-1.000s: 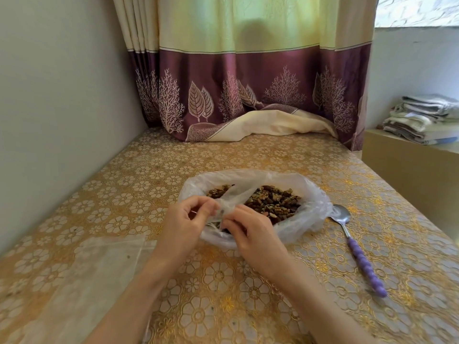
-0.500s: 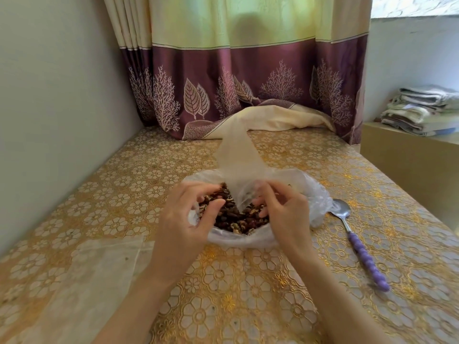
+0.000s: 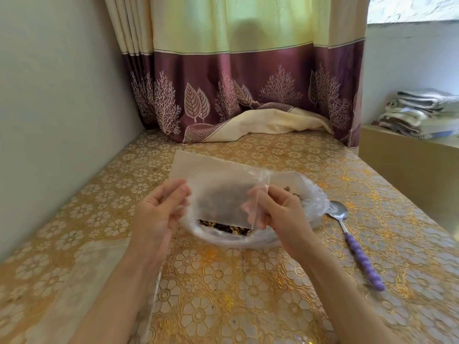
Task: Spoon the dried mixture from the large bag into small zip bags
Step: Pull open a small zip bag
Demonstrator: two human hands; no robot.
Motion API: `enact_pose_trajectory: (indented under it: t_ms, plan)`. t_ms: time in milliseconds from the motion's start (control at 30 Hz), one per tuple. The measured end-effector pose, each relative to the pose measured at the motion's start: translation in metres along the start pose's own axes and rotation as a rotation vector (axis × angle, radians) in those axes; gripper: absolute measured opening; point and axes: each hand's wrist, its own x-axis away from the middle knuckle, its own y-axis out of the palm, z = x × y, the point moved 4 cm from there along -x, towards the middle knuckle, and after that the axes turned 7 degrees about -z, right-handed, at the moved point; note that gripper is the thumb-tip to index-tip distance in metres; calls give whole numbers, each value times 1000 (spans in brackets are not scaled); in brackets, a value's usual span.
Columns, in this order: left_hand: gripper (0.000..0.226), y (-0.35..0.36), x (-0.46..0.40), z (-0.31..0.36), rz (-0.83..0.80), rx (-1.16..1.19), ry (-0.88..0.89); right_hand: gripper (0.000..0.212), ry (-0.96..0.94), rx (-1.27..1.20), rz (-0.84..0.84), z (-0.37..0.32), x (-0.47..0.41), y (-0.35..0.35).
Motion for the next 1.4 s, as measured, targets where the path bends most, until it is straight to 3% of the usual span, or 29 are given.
enact_pose_trajectory:
  t_ms: [133, 233, 333, 467, 567, 700, 933, 1000, 1067, 1167, 1267, 1400]
  plan:
    - [13, -5, -1, -3, 108, -79, 4, 7, -39, 186, 175, 0, -1, -7]
    - [10, -7, -1, -3, 153, -96, 14, 6, -246, 529, 269, -10, 2, -5]
    - [18, -8, 0, -4, 194, -131, 17, 9, -437, 700, 233, -15, 7, 3]
    - [25, -7, 1, -5, 214, -155, 10, 13, -532, 676, 138, -14, 9, 12]
    - [27, -5, 1, -4, 211, -196, 9, 13, -487, 579, 38, -9, 7, 15]
    - [33, -8, 3, 0, 264, -260, 18, 43, -317, 444, -145, -1, 5, 19]
    - [50, -12, 9, 9, 343, -422, 81, 54, -311, 492, -123, 3, 5, 19]
    - [54, -11, 12, 19, 379, -559, 194, 54, -315, 513, -139, 3, 6, 17]
    - [56, -3, 16, 34, 294, -714, 398, 53, -335, 558, -159, 2, 8, 16]
    - [72, 25, 19, 42, -110, -991, 516, 54, -347, 604, -217, 1, 9, 18]
    - [97, 52, 17, 35, -431, -1330, 487, 50, -356, 642, -278, -1, 10, 23]
    - [115, 59, 7, 23, -601, -1645, 301, 39, -364, 637, -298, -2, 10, 22]
